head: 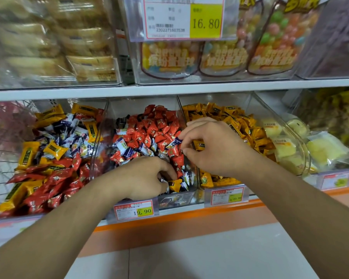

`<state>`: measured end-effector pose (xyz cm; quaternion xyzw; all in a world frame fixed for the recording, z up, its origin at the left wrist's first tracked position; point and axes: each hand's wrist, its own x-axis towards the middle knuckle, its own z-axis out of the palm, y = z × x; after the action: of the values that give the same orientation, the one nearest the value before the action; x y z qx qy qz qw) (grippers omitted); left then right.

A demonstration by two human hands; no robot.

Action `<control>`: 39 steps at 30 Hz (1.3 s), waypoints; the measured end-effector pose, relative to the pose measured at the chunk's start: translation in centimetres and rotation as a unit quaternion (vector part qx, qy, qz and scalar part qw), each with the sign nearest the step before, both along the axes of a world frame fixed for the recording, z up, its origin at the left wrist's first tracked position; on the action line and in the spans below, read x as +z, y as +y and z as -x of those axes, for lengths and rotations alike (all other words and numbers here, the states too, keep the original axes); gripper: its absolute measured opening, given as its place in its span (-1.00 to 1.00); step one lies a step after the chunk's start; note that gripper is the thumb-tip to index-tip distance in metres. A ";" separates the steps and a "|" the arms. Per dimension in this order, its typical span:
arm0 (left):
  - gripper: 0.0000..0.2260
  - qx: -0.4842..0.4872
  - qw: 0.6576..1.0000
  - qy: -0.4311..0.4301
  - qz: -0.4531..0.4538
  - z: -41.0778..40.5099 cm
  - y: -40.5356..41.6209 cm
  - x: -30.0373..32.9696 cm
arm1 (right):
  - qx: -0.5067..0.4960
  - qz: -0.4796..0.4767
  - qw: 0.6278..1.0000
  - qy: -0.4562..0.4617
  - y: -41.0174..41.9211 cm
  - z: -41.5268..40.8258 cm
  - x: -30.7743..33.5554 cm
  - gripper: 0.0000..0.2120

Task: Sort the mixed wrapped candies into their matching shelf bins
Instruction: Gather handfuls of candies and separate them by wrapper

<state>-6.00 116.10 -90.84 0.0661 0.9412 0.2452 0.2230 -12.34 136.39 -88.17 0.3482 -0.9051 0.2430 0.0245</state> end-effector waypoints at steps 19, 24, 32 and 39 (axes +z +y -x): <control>-0.94 0.193 0.940 0.130 -0.248 -1.3 -1.0 2.9 | -0.014 -0.005 1.000 0.017 -0.3 -0.4 0.6 -0.77; -0.97 0.325 0.838 0.180 -0.400 -2.3 -0.6 4.4 | -0.003 0.039 0.999 -0.036 -1.1 -2.3 1.7 -0.58; -0.91 0.315 0.846 0.160 -0.400 -3.6 0.2 4.8 | -0.098 0.057 0.992 0.063 -0.3 -2.5 1.8 -0.75; -0.89 0.278 0.900 0.259 -0.215 -4.3 -2.7 4.7 | -0.227 -0.035 0.969 0.090 2.6 0.5 2.3 -0.48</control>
<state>-1.66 113.40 -86.14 -0.0905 0.8701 0.4680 -0.1252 -12.80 138.97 -85.83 0.1552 -0.9624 0.1663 0.1482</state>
